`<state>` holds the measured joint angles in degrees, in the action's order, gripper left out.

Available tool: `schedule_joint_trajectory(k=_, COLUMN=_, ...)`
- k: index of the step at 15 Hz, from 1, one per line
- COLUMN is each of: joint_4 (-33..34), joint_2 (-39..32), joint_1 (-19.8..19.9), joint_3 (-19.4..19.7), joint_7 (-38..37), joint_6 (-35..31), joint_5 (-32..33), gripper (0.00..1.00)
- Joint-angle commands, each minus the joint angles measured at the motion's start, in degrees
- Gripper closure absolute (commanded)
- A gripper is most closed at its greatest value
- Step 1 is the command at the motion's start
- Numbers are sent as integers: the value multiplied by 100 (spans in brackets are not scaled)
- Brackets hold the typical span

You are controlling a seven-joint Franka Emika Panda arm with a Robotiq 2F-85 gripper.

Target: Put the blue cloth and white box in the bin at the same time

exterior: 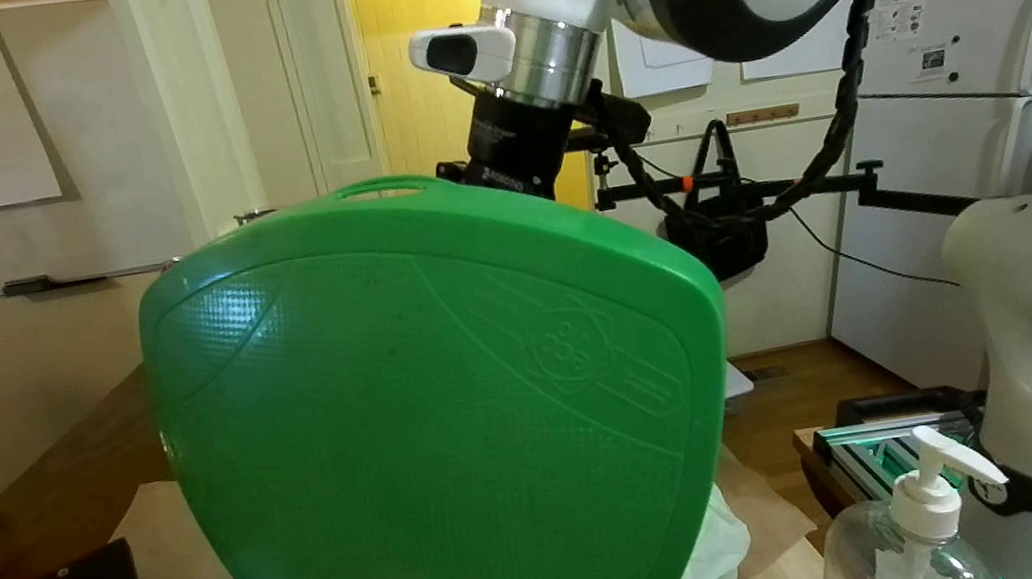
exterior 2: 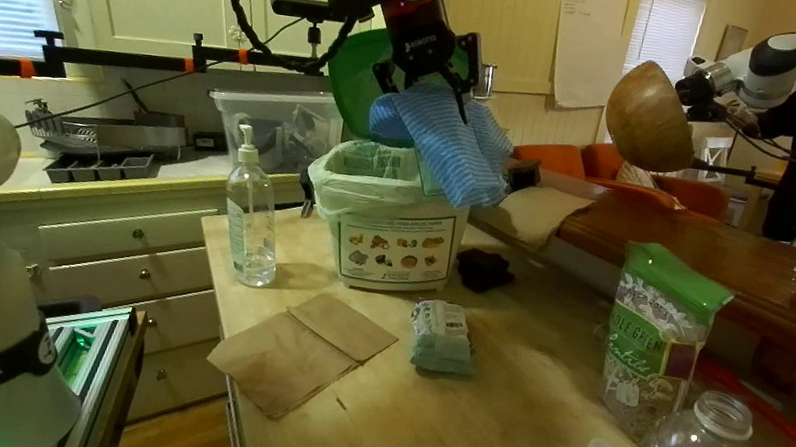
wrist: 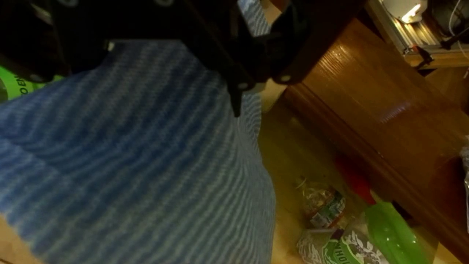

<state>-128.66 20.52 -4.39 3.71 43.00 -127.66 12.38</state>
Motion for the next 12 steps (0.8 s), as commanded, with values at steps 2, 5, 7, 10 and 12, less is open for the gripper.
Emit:
schedule_joint_trajectory(k=2, joint_4=143, joint_2=18, joint_1=-208, joint_3=-90, joint_7=307, joint_6=197, joint_5=-215, gripper=37)
schedule_joint_trajectory(k=5, joint_4=176, joint_2=33, joint_1=-328, joint_3=-169, joint_7=426, joint_6=186, joint_5=-278, gripper=40)
schedule_joint_trajectory(k=7, joint_4=181, joint_2=52, joint_1=-416, joint_3=-228, joint_7=518, joint_6=186, joint_5=-347, gripper=40)
schedule_joint_trajectory(k=10, joint_4=150, joint_2=78, joint_1=-563, joint_3=-295, joint_7=712, joint_6=156, joint_5=-521, gripper=40)
schedule_joint_trajectory(k=12, joint_4=122, joint_2=99, joint_1=-679, joint_3=-317, joint_7=919, joint_6=168, joint_5=-689, gripper=38)
